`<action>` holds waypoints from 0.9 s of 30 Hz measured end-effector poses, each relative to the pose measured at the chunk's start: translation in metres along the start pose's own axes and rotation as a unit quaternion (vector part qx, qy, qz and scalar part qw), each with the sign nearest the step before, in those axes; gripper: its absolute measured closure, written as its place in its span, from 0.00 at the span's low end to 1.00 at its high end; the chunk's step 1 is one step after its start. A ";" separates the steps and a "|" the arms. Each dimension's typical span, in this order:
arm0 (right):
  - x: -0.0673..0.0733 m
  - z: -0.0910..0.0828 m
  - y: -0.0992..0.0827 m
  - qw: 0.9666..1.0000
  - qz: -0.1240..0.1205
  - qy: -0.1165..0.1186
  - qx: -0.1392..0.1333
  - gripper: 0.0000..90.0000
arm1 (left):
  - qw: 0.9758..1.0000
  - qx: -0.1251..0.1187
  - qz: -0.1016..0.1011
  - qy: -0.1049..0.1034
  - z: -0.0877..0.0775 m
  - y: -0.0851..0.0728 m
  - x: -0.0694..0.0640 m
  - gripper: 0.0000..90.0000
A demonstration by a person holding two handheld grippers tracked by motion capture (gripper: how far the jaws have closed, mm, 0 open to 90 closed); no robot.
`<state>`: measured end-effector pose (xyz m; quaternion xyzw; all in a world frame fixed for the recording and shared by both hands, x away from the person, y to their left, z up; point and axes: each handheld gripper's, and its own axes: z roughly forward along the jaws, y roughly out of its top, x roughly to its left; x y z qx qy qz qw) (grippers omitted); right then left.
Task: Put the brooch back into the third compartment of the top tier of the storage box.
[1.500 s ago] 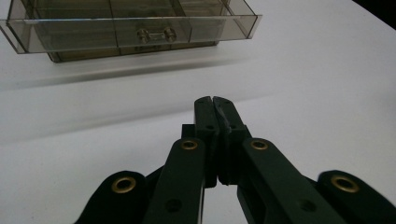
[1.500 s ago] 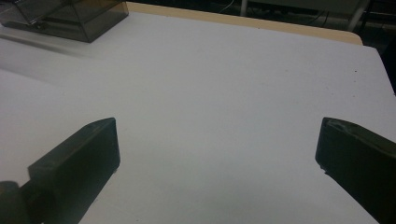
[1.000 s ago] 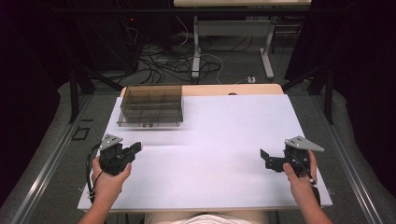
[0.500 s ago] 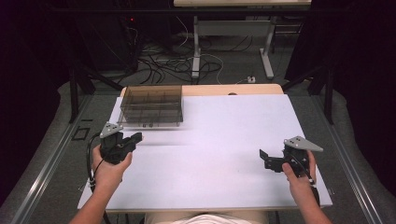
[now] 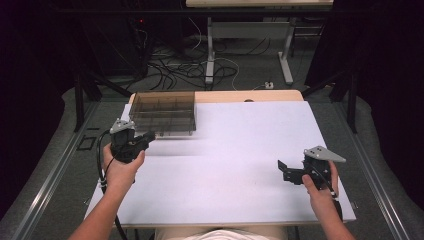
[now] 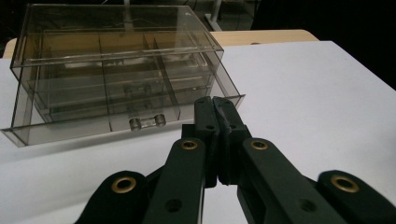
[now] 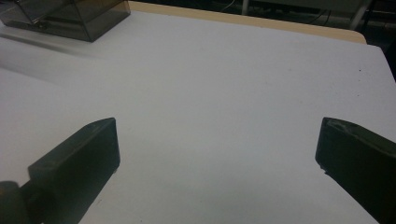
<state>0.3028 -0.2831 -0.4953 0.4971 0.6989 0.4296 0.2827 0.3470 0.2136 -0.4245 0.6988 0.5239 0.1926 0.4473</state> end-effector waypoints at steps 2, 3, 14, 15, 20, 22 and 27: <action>0.000 0.000 0.000 1.000 0.000 0.000 0.000 0.00 | 1.000 0.000 -0.002 0.000 0.003 0.003 0.000 1.00; 0.000 0.000 0.000 1.000 0.000 0.000 0.000 0.00 | 1.000 -0.001 -0.002 0.000 0.004 0.005 -0.001 1.00; -0.001 0.000 0.000 1.000 0.000 0.001 0.001 0.00 | 1.000 -0.002 -0.006 -0.003 0.021 0.018 -0.007 1.00; -0.001 0.000 0.000 1.000 -0.001 0.001 0.001 0.00 | 1.000 -0.002 -0.008 -0.003 0.023 0.019 -0.008 1.00; -0.001 0.000 0.000 1.000 -0.001 0.002 0.002 0.00 | 1.000 -0.004 -0.010 -0.001 0.030 0.025 -0.010 1.00; -0.001 0.001 0.000 1.000 -0.002 0.001 0.002 0.00 | 1.000 -0.004 -0.009 0.000 0.033 0.027 -0.011 1.00; -0.001 0.001 -0.001 1.000 -0.002 0.000 0.002 0.00 | 1.000 -0.001 -0.011 0.002 0.039 0.032 -0.012 1.00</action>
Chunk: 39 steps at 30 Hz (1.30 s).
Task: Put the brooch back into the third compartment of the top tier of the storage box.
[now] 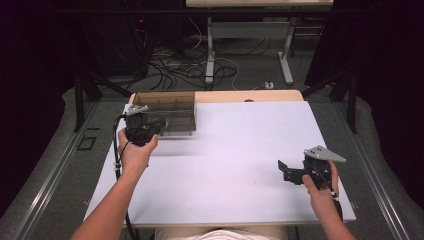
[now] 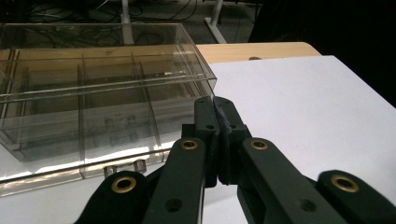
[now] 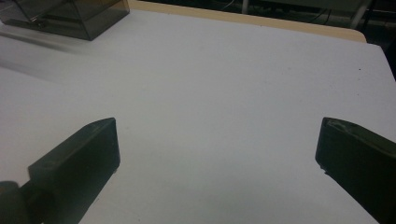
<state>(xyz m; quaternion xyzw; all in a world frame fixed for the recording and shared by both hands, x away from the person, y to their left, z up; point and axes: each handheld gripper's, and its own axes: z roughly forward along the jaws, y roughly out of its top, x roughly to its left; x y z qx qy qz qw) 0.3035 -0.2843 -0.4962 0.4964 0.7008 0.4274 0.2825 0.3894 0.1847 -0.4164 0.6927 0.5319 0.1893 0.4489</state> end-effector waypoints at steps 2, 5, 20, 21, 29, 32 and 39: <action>0.000 0.000 0.000 1.000 0.001 0.002 0.001 0.00 | 1.000 -0.005 -0.002 0.002 0.004 0.001 -0.001 1.00; 0.000 0.000 0.000 1.000 0.001 0.001 0.001 0.00 | 1.000 0.000 -0.001 0.006 0.009 0.002 0.000 1.00; -0.001 0.001 0.000 1.000 0.000 0.002 0.002 0.00 | 1.000 0.017 -0.007 0.023 0.035 0.003 0.002 1.00; -0.001 0.001 0.000 1.000 0.000 0.002 0.002 0.00 | 1.000 0.016 -0.009 0.024 0.037 0.003 0.000 1.00; -0.001 0.001 0.000 1.000 0.001 0.002 0.002 0.00 | 0.999 0.038 0.004 0.023 0.049 0.003 -0.008 1.00; -0.001 0.001 -0.001 1.000 -0.002 0.002 0.002 0.00 | 0.999 0.039 0.004 0.026 0.055 0.003 -0.011 1.00; -0.002 0.001 -0.001 1.000 -0.001 0.003 0.001 0.00 | 0.998 0.049 0.002 0.031 0.065 0.001 -0.012 1.00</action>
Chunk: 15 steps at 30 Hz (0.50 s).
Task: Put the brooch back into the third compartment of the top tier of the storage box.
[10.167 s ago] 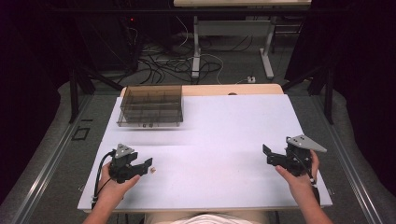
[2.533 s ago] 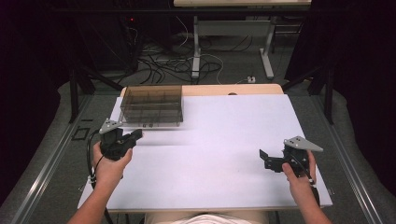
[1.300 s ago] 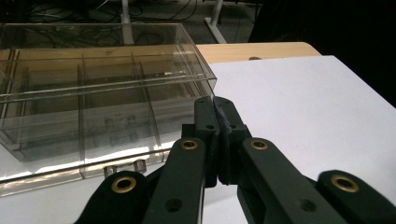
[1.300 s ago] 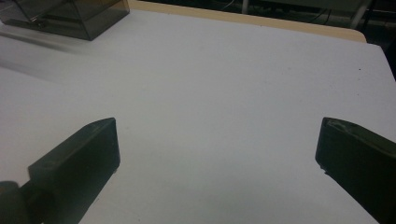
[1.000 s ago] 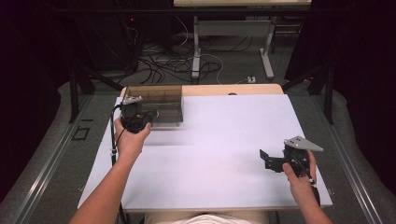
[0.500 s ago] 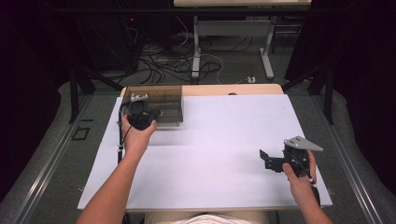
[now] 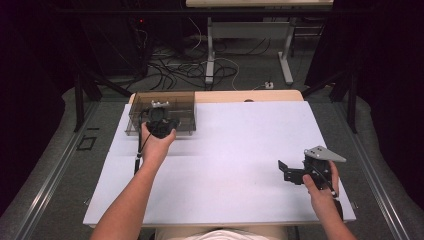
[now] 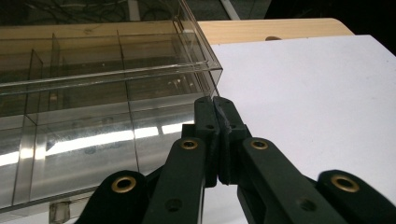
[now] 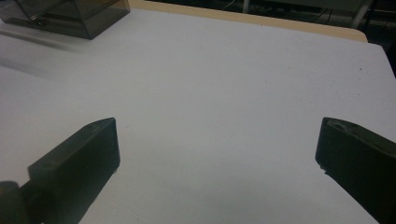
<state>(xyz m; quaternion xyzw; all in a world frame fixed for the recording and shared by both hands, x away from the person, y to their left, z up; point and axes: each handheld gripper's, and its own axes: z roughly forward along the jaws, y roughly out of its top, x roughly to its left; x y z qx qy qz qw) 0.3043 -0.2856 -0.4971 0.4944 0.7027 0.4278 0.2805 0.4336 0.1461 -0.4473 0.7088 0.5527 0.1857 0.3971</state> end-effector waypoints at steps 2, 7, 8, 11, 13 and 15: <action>0.000 0.000 0.000 1.000 -0.001 0.000 0.001 0.00 | 1.000 0.004 -0.002 0.002 0.003 0.000 0.000 1.00; 0.000 0.000 0.000 1.000 -0.001 0.000 -0.001 0.00 | 1.000 0.012 -0.006 0.006 0.007 -0.001 0.002 1.00; 0.000 0.000 0.000 1.000 -0.001 0.001 0.000 0.00 | 1.000 0.011 -0.007 0.008 0.008 -0.001 0.002 1.00; 0.000 0.000 0.000 1.000 -0.001 0.000 0.001 0.00 | 1.000 0.017 -0.009 0.011 0.011 -0.001 0.003 1.00; 0.000 0.000 0.000 1.000 -0.001 0.000 0.003 0.00 | 1.000 0.020 -0.010 0.013 0.013 -0.001 0.004 1.00; 0.000 0.000 0.000 1.000 -0.003 0.002 0.002 0.00 | 1.000 0.021 -0.011 0.015 0.015 -0.001 0.005 1.00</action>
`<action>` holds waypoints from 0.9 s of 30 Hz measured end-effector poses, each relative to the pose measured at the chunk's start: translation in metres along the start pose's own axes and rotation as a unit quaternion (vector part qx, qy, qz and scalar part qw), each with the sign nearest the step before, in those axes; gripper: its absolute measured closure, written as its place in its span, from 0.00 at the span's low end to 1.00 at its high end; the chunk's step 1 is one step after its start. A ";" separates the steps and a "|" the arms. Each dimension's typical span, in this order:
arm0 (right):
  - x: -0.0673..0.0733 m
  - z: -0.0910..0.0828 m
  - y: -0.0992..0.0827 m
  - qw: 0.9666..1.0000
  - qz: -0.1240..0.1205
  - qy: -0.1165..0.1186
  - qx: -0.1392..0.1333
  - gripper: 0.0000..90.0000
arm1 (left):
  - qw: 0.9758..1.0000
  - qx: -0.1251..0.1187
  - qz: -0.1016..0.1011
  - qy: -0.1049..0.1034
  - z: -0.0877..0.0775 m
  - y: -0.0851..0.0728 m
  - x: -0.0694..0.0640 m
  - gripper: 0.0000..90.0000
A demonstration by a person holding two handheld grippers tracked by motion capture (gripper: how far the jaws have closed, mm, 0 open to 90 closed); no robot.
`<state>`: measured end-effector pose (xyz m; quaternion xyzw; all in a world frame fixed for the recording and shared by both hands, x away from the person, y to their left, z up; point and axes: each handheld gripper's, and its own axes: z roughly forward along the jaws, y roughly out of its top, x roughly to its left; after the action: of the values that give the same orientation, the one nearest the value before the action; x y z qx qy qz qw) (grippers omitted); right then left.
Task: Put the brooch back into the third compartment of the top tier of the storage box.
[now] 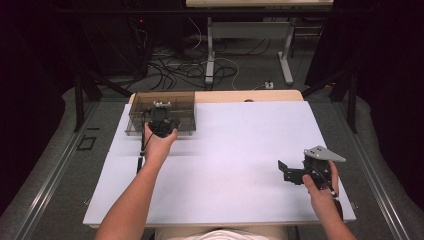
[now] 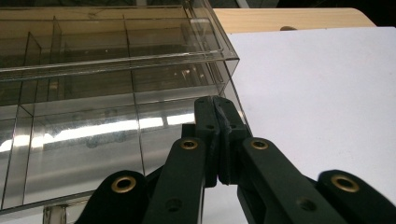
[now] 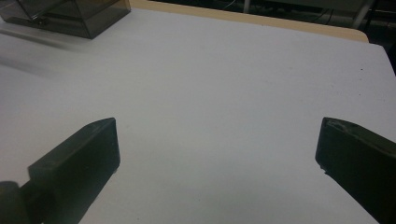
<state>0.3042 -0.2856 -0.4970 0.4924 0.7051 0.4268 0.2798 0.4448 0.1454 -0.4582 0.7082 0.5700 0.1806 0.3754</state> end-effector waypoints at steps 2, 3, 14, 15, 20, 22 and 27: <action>0.000 0.000 0.000 1.000 0.002 -0.002 -0.003 0.00 | 1.000 0.004 -0.002 0.001 0.002 0.000 0.001 1.00; 0.000 0.000 0.000 1.000 0.002 -0.002 -0.003 0.00 | 1.000 0.004 -0.004 0.001 0.003 0.000 0.001 1.00; 0.000 0.000 0.000 1.000 -0.001 0.000 0.003 0.00 | 1.000 0.014 -0.007 0.004 0.010 -0.001 0.000 1.00; 0.000 0.000 0.000 1.000 -0.001 0.000 0.000 0.00 | 1.000 0.013 -0.007 0.004 0.010 -0.001 0.001 1.00; 0.000 0.000 0.000 1.000 -0.002 0.001 -0.001 0.00 | 1.000 0.014 -0.006 0.006 0.011 -0.001 0.001 0.99; 0.000 0.000 0.000 1.000 -0.001 0.001 0.000 0.00 | 1.000 0.014 -0.005 0.006 0.010 -0.001 0.001 0.97; 0.000 0.000 0.000 1.000 -0.002 0.001 -0.001 0.00 | 1.000 0.005 -0.004 0.005 0.009 -0.001 0.001 0.91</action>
<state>0.3041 -0.2857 -0.4969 0.4903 0.7060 0.4272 0.2805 0.4506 0.1437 -0.4646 0.7073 0.5752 0.1795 0.3697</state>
